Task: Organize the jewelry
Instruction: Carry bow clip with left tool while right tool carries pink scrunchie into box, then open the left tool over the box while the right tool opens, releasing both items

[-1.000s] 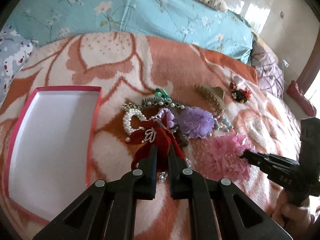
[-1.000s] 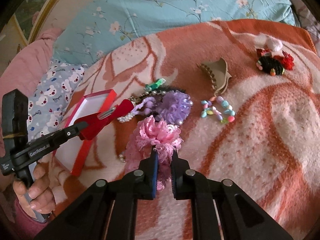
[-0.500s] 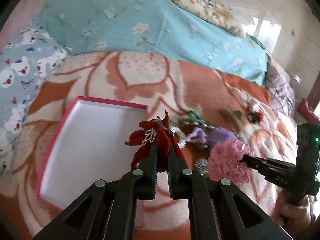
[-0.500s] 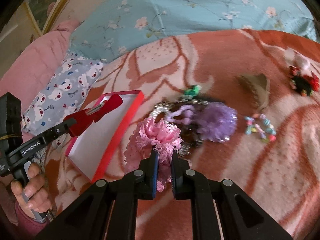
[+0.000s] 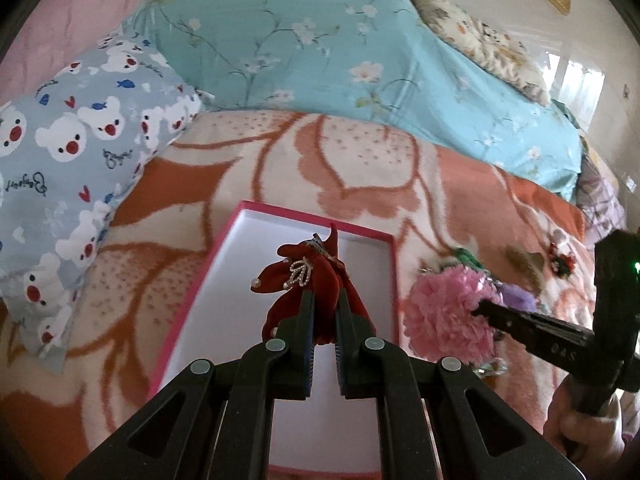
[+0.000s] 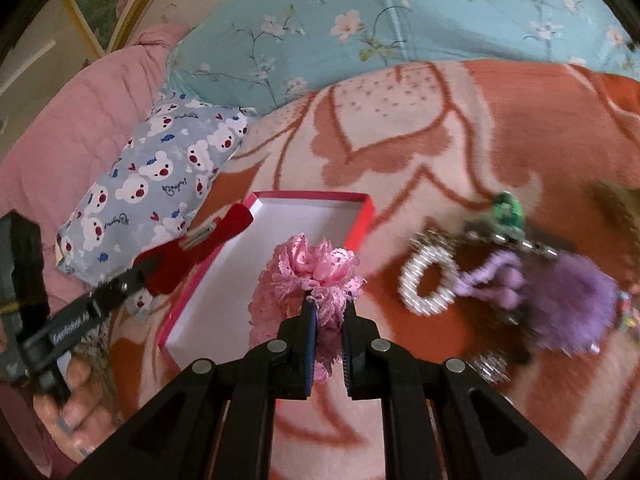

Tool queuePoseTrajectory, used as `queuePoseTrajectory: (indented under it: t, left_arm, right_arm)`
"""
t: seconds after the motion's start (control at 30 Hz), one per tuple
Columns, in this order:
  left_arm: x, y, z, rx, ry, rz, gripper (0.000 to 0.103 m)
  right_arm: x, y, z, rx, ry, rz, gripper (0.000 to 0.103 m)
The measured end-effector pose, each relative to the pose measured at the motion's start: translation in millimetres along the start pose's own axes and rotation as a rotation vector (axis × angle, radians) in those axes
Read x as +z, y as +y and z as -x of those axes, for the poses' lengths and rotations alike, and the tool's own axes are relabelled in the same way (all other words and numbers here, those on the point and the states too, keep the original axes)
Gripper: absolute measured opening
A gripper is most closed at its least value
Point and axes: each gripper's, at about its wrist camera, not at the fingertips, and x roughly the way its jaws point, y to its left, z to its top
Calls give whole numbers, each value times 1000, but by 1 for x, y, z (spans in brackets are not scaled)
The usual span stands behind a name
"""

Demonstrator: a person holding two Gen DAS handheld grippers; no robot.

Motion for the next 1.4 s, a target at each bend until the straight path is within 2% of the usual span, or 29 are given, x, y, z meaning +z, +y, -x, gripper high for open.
queuePoseTrajectory:
  t: [0.27,0.47,0.67,1.0,1.07,1.2,1.27,1.4]
  left_arm:
    - [15,17,-48,63,-3,-35,7]
    - [22,16,-93,99,9,-84,7]
    - [25,21,-135,130,59,-104,7]
    - [27,27,-156,125,118,-89,13]
    - [27,28,-158,131,129,-81,17]
    - [27,30,-155,140,137,-58,42]
    - [24,31,-150,143,135,-48,49]
    - [17,34,-135,136,133,-24,55]
  right_arm:
    - [26,6,-77,20,33,-59,10]
    - [30,5,-123,-15,66,-71,10]
    - [35,6,-133,-65,61,-21,10]
    - [41,6,-136,-42,79,3,18]
    - [41,6,-135,-29,83,1,25]
    - [41,12,-130,-9,74,20,42]
    - [42,15,-122,-22,51,36,49]
    - [41,10,-107,-12,34,16,49]
